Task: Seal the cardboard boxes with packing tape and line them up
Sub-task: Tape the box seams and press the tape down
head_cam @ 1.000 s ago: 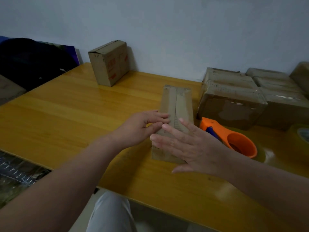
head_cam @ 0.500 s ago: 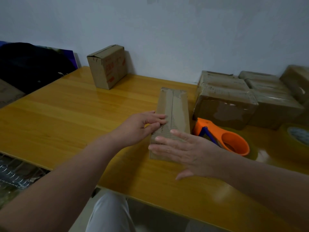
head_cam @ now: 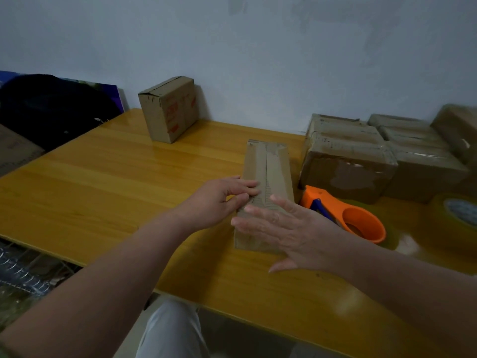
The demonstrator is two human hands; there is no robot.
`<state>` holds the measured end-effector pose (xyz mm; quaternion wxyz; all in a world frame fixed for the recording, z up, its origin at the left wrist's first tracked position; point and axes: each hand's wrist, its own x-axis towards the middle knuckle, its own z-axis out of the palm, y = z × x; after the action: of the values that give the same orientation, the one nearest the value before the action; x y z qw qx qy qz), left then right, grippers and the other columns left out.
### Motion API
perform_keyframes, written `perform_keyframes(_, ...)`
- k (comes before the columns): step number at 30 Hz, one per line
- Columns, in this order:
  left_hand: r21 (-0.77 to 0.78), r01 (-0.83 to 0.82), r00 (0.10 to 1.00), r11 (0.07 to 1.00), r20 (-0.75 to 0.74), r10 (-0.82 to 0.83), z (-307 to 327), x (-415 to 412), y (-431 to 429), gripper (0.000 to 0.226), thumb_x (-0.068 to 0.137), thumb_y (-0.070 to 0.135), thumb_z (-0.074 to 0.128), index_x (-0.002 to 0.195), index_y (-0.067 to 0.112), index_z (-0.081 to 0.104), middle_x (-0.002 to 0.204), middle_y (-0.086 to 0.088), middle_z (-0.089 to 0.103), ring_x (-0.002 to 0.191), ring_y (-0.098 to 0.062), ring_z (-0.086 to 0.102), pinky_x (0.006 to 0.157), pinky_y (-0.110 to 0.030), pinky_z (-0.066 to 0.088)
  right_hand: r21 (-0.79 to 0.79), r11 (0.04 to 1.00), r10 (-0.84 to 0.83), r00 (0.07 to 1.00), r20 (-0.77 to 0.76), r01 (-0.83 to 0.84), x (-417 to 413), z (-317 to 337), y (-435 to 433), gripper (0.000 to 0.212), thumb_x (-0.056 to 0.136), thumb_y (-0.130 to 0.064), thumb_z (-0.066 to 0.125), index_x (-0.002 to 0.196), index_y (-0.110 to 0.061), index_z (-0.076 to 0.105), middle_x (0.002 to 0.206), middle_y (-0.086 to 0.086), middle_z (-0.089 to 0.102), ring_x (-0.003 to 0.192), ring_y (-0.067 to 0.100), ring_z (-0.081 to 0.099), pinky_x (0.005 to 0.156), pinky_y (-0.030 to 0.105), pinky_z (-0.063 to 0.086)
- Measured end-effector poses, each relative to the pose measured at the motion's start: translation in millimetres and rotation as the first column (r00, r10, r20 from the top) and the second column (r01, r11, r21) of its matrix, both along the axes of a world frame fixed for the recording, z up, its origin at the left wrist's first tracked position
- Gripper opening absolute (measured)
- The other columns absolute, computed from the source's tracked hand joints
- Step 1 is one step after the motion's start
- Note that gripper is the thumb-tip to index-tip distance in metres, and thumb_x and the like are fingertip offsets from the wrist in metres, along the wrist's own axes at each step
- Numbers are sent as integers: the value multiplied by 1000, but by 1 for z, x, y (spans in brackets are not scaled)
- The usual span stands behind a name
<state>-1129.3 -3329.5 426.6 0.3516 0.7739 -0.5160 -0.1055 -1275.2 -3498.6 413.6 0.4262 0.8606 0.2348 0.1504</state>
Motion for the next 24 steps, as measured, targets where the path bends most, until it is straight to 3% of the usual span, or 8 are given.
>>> perform_keyframes(5, 18, -40, 999, 999, 13, 40, 3, -4, -1, 30, 97, 19, 52, 124, 24, 62, 139, 11, 50, 133, -4, 31, 110, -21, 23, 114, 993, 18, 992, -128, -3, -16, -4, -16, 90, 88, -66, 15, 152, -8, -10, 159, 1, 10, 147, 25, -9, 119, 45, -9)
perform_keyframes(7, 19, -84, 996, 996, 19, 84, 6, -9, -2, 29, 96, 18, 54, 122, 23, 64, 136, 12, 53, 130, -4, 36, 108, -22, 27, 150, 988, 43, 993, -109, -26, -26, -2, -23, 86, 90, -64, 22, 152, -6, 9, 158, 5, 13, 147, 26, -6, 119, 46, -6)
perform_keyframes(9, 23, -150, 988, 988, 47, 149, 11, -16, -7, 25, 94, 18, 57, 117, 21, 68, 132, 11, 57, 123, -6, 47, 105, -27, 36, 210, 975, 88, 994, -64, -73, -39, 6, -26, 71, 94, -57, 32, 144, -6, 36, 151, 10, 32, 144, 25, 17, 118, 47, 8)
perform_keyframes(13, 103, -312, 932, 945, 228, 283, 23, -33, -25, 21, 93, 36, 57, 101, 23, 71, 110, 8, 69, 93, -9, 62, 74, -26, 50, 229, 949, 202, 976, 81, -216, -56, 19, -27, 40, 99, -35, 39, 101, -15, 74, 116, 8, 69, 110, 23, 64, 106, 43, 36)
perform_keyframes(16, 144, -415, 878, 898, 323, 354, 28, -46, -40, 34, 89, 56, 52, 93, 24, 63, 95, 5, 63, 85, -10, 55, 68, -29, 51, 312, 925, 171, 971, 169, -218, -61, 17, -29, 33, 96, -25, 47, 77, -16, 73, 84, 6, 73, 80, 20, 69, 96, 40, 48)
perform_keyframes(18, 191, -463, 843, 865, 397, 364, 28, -56, -52, 47, 85, 66, 46, 101, 23, 56, 104, 1, 55, 99, -16, 49, 79, -36, 52, 410, 903, 53, 980, 194, -130, -62, 13, -31, 21, 87, -20, 59, 69, -14, 66, 69, 4, 65, 66, 20, 61, 78, 36, 54)
perform_keyframes(20, 263, -499, 821, 826, 449, 353, 29, -66, -63, 64, 83, 73, 41, 119, 21, 49, 119, -4, 49, 115, -24, 44, 88, -42, 50, 562, 827, -155, 968, 195, 19, -63, 9, -36, 12, 78, -18, 69, 69, -14, 63, 64, 4, 58, 58, 19, 53, 57, 30, 45)
perform_keyframes(24, 394, -497, 847, 773, 415, 333, 31, -72, -81, 83, 78, 78, 43, 139, 23, 33, 142, -10, 34, 132, -35, 29, 96, -48, 43, 728, 507, -600, 795, -87, 462, -68, 9, -35, 37, 84, -46, 64, 108, -21, 50, 81, -4, 54, 68, 15, 52, 48, 22, 28)
